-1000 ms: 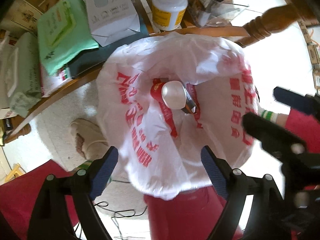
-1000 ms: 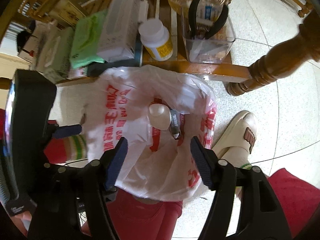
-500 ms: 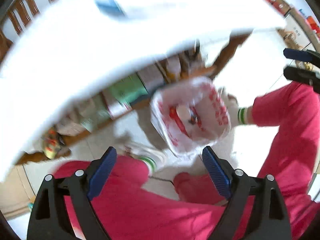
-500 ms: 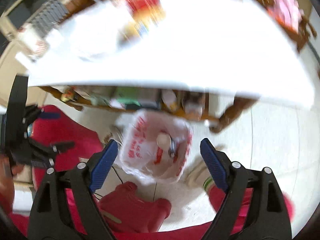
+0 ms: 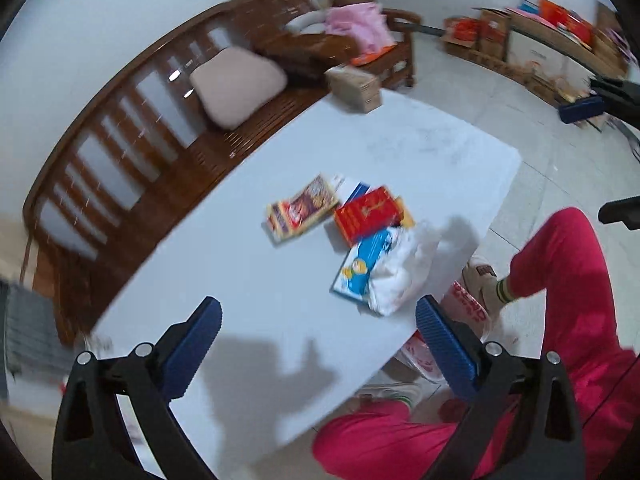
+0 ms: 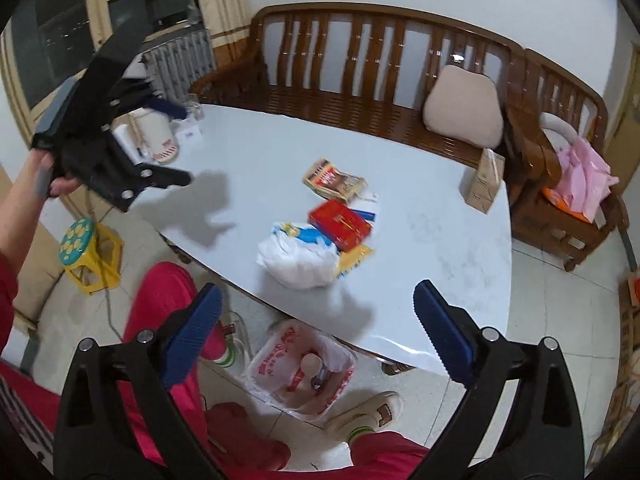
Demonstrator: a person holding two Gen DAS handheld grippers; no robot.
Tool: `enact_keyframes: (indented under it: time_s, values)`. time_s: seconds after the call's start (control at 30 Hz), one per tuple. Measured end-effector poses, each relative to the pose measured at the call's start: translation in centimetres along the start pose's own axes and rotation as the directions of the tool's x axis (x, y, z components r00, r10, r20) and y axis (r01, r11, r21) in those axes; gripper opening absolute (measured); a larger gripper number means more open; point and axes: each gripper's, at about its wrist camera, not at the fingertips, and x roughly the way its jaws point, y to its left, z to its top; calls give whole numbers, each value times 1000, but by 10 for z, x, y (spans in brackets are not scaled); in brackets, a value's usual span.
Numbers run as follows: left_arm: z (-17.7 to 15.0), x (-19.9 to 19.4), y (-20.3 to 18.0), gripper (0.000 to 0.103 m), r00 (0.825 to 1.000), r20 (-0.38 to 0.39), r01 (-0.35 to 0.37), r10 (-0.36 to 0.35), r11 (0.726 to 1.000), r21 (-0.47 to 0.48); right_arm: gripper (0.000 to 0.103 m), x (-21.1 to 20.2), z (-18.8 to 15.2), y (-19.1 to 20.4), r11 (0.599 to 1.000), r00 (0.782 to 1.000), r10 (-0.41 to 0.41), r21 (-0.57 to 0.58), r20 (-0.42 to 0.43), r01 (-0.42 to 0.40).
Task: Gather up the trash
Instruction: 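Raise both tools back over the table toward the remaining trash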
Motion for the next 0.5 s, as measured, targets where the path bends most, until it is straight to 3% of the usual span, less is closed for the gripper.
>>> enact_keyframes:
  time_s: [0.3, 0.5]
  values:
    - [33, 20, 12, 95, 1000, -27, 7, -2, 980, 200, 94, 7, 31, -1, 999, 999, 38, -31, -24, -38]
    - [48, 54, 13, 95, 998, -63, 45, -27, 949, 313, 94, 26, 46, -9, 997, 996, 64, -42, -66, -67]
